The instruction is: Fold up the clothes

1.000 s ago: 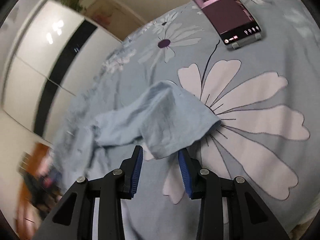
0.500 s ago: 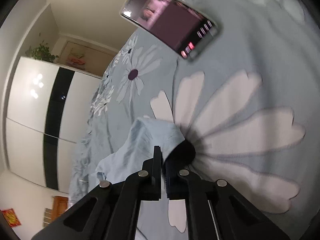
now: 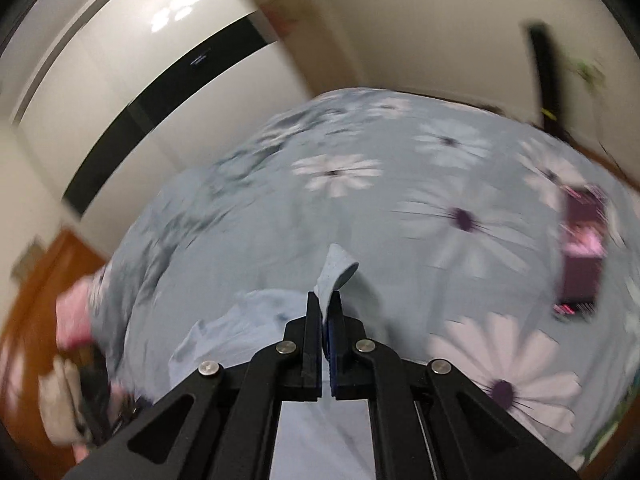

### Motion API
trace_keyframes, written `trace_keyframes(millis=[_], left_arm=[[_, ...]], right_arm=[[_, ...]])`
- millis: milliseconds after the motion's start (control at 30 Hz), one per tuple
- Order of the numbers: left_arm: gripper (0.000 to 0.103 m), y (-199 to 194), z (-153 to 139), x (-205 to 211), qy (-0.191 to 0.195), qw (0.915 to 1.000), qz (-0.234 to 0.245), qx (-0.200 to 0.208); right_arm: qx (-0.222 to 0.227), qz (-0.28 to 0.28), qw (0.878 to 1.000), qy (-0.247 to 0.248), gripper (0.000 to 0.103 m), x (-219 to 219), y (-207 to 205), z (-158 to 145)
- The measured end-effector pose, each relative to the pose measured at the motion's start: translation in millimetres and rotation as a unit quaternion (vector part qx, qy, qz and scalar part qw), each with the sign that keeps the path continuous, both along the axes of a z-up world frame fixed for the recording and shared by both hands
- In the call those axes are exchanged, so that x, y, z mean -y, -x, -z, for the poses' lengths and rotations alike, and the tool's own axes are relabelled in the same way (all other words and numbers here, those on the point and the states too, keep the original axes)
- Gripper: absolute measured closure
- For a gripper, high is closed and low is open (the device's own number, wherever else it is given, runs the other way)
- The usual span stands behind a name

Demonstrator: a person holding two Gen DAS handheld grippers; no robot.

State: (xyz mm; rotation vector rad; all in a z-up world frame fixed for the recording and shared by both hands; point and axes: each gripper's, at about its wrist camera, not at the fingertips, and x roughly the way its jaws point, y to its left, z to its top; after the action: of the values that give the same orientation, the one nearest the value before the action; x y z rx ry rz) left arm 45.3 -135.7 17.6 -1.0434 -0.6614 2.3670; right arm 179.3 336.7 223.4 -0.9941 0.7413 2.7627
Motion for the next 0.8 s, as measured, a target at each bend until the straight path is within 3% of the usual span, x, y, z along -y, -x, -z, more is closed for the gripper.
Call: trace_keyframes(millis=[133, 233, 367, 533, 700, 733, 767, 800], left_arm=[[0.040, -8.6, 1.8, 16.0, -0.005, 0.9999, -0.015, 0.003], [0.040, -20.6, 4.3, 33.3, -0.010, 0.9995, -0.028, 0.005], [0.038, -36.6, 11.9, 54.9, -0.017, 0.9988, -0.044, 0.016], [0.038, -47.2, 22.6, 70.8, -0.023, 0.9980, -0.048, 0.033], [0.038, -45.6, 30.5, 70.4, -0.029, 0.9978, -0.039, 0.046], [0.038, -43.1, 31.5, 69.0, -0.031, 0.9977, -0.036, 0.048], [0.038, -39.4, 31.9, 66.6, -0.032, 0.9977, -0.033, 0.049], [0.038, -34.6, 32.2, 62.9, -0.033, 0.9979, -0.027, 0.049]], right_arm=[[0.001, -0.100, 0.995, -0.024, 0.101, 91.4, 65.1, 0.6], [0.008, -0.163, 0.986, -0.033, 0.100, 156.3, 110.9, 19.7], [0.045, -0.245, 0.968, -0.025, 0.100, 244.7, 164.0, 69.0], [0.126, -0.308, 0.942, -0.048, 0.100, 340.0, 195.8, 148.3], [0.164, -0.319, 0.931, -0.059, 0.096, 368.7, 207.1, 189.4], [0.162, -0.327, 0.930, -0.051, 0.086, 368.9, 206.7, 190.6], [0.156, -0.333, 0.929, -0.042, 0.065, 364.7, 204.9, 189.0], [0.149, -0.336, 0.929, -0.033, 0.056, 358.4, 202.2, 186.4]])
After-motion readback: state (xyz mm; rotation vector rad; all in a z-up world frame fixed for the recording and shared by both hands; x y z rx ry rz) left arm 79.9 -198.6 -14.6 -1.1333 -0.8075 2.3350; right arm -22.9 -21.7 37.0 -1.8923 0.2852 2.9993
